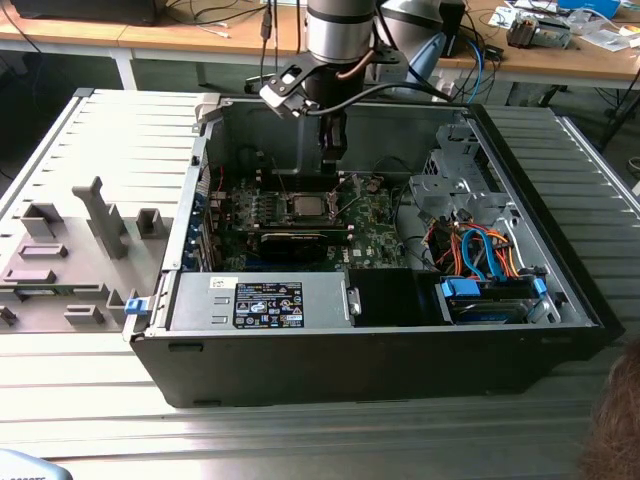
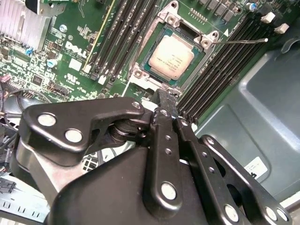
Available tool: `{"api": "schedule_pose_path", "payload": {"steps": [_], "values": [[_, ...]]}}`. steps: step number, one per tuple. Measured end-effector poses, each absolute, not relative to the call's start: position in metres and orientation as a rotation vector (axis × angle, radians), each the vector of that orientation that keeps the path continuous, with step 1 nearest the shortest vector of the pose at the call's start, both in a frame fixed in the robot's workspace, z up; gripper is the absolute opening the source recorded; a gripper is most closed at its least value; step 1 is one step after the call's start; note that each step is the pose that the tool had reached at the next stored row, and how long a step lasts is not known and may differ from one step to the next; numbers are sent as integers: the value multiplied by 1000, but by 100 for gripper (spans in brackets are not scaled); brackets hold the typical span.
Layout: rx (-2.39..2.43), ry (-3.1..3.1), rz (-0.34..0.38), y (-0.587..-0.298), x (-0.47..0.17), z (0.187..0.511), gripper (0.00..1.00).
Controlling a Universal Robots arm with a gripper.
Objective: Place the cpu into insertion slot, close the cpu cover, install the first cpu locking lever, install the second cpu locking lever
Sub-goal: 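Close the cpu cover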
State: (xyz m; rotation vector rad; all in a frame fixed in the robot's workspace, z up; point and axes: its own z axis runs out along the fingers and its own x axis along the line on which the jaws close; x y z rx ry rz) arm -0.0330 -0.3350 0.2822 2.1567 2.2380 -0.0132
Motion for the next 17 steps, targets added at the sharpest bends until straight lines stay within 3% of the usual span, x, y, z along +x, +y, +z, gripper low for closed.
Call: {"api": "schedule_pose_path", "payload": {"steps": [17], "values": [[2157, 2238, -13, -335, -21, 282, 11]]}}
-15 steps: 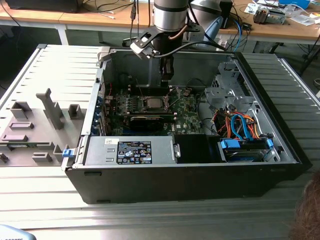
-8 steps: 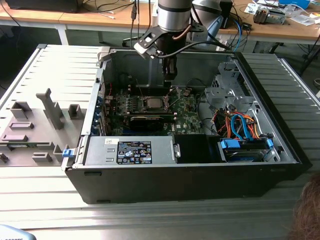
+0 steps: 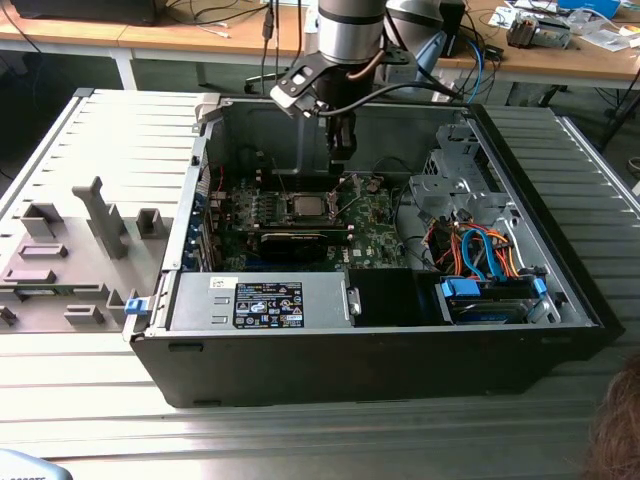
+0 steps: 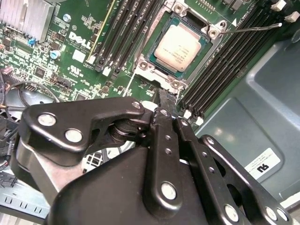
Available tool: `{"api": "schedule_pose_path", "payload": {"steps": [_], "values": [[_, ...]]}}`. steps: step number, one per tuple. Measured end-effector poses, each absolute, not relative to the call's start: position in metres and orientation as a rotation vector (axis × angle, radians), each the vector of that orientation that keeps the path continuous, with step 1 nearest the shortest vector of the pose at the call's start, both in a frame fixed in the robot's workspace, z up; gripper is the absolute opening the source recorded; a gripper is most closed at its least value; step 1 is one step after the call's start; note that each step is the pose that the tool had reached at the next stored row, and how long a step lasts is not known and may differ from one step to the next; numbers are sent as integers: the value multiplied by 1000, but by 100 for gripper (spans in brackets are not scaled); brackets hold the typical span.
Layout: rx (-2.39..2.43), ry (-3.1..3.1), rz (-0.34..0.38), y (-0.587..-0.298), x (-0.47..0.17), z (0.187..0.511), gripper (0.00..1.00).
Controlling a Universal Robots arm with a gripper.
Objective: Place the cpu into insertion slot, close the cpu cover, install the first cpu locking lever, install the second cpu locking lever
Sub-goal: 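Close the cpu cover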
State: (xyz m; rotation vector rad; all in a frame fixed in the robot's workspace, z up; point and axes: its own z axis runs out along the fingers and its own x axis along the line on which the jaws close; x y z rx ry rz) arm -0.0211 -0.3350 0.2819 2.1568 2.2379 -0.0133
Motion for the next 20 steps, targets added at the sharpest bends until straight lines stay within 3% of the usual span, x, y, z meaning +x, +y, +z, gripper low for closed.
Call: {"api": "schedule_pose_path", "payload": {"steps": [20], "values": [[2157, 2238, -13, -335, -6, 282, 11]]}}
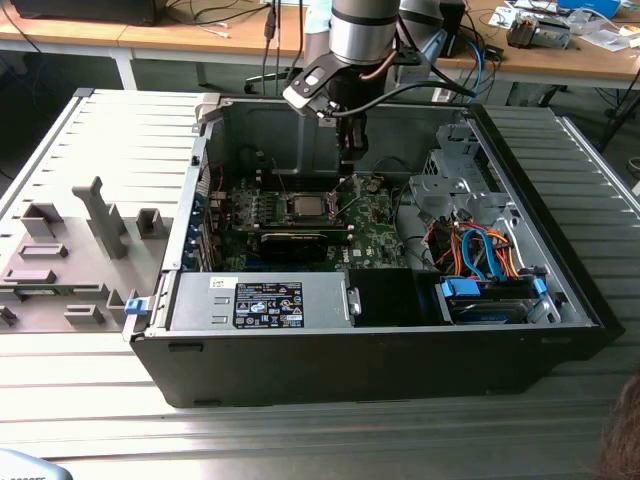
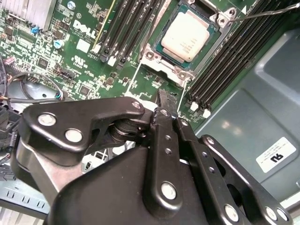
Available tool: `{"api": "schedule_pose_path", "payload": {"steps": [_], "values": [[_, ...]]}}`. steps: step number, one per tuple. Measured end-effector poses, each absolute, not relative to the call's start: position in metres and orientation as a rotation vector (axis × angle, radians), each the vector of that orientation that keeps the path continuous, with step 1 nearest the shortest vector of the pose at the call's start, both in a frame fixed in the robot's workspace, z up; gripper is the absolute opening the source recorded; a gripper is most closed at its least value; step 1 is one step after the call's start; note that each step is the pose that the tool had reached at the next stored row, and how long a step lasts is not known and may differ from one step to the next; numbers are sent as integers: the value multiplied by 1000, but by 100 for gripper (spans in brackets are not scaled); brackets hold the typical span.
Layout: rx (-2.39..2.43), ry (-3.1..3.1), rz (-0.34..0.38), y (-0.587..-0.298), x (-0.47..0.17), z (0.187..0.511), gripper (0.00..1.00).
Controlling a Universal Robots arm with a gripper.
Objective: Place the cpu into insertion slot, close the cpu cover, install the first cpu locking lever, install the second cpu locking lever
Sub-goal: 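Close the cpu cover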
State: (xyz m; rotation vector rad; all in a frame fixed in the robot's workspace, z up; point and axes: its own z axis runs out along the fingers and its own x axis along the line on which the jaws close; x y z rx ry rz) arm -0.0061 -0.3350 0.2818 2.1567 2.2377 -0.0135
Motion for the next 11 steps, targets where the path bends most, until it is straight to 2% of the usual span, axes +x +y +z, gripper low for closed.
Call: {"api": "schedule_pose_path", "payload": {"steps": [11], "values": [[2157, 2238, -14, -335, -1, 282, 11]]}}
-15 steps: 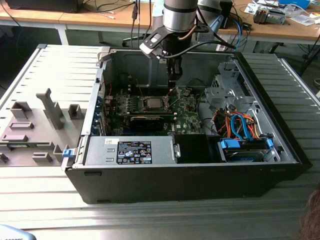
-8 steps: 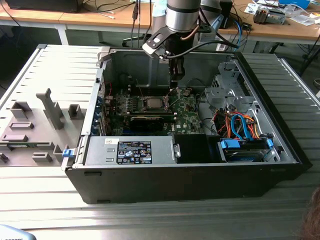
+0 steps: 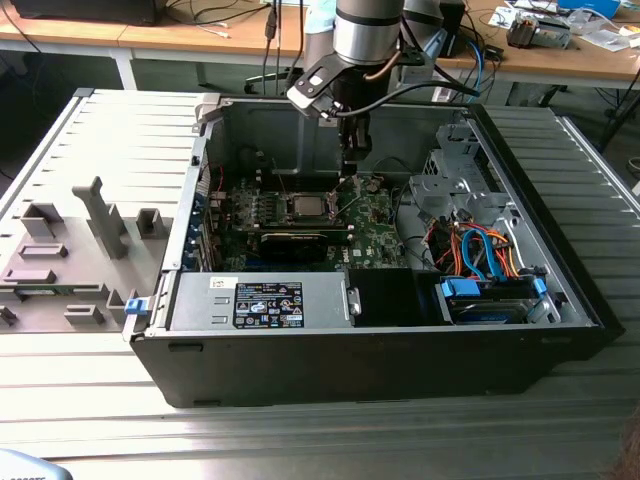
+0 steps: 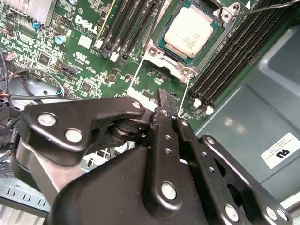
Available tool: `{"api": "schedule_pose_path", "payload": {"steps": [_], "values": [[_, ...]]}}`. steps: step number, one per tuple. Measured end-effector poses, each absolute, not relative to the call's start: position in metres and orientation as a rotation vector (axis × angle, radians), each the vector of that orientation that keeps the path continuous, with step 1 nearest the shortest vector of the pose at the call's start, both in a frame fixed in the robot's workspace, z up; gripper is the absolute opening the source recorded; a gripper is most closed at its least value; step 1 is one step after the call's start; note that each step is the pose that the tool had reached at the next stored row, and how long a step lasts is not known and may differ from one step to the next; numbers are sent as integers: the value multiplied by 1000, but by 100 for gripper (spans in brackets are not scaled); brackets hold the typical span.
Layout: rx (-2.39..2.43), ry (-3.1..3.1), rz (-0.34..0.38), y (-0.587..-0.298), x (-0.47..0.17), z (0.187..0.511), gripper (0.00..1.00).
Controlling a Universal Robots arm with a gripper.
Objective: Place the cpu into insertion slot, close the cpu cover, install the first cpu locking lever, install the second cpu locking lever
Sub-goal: 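Close the cpu cover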
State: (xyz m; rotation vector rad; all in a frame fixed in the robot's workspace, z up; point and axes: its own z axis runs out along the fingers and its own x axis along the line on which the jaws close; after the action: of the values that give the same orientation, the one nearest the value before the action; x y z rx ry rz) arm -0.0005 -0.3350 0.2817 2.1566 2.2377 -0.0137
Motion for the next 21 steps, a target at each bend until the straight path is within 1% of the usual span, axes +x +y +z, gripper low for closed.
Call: {"api": "schedule_pose_path", "payload": {"steps": [21], "values": [[2157, 2238, -14, -335, 12, 280, 11]]}}
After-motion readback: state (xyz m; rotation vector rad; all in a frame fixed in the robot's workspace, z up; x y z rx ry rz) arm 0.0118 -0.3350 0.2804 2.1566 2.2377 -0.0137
